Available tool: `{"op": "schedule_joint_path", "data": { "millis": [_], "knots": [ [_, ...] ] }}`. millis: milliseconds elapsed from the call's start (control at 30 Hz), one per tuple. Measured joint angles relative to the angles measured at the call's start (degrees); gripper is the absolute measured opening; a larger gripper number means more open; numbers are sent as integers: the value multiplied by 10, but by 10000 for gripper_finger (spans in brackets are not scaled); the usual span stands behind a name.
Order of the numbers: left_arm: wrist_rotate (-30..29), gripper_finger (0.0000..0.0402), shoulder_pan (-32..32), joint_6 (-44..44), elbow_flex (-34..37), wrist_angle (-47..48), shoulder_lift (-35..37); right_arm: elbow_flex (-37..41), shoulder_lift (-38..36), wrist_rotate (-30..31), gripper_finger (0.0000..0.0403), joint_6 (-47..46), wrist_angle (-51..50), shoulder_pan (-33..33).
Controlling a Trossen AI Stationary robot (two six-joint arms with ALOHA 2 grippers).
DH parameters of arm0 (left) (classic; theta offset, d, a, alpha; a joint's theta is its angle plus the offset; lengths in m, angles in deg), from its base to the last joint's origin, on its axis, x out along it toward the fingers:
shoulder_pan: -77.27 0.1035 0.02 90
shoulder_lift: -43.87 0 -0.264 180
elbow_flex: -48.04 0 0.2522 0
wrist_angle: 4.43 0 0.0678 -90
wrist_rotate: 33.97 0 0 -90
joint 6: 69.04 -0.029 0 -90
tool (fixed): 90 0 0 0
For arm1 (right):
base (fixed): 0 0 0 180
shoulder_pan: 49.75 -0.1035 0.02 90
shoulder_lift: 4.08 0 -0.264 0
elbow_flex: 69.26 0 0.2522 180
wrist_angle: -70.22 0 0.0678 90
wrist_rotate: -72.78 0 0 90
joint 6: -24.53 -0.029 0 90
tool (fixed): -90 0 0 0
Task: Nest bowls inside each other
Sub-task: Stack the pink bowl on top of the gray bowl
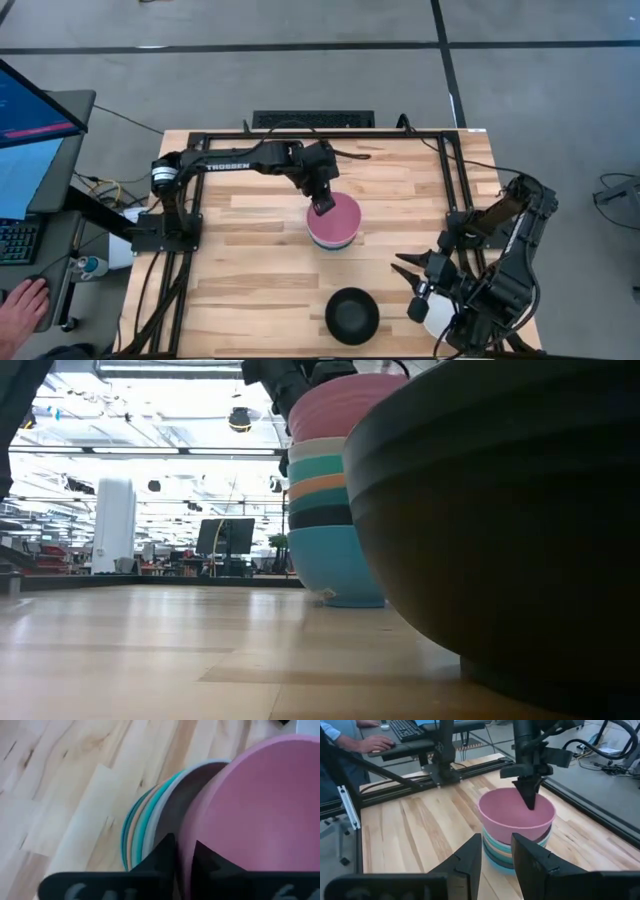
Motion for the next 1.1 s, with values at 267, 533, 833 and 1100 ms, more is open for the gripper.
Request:
{"op": "schedule_joint_path", "data": {
  "millis": [267,533,833,1100],
  "knots": [
    [33,62,28,3,-23,20,3,0,0,0,127,0,0,-6],
    [66,92,28,-12,-57,20,4,0,0,-1,127,0,0,-6],
    [52,96,35,-59,-76,107,4,0,0,-2,127,0,19,-6],
    [83,96,54,-98,-76,144,2,0,0,-1,127,0,23,-6]
  ]
}}
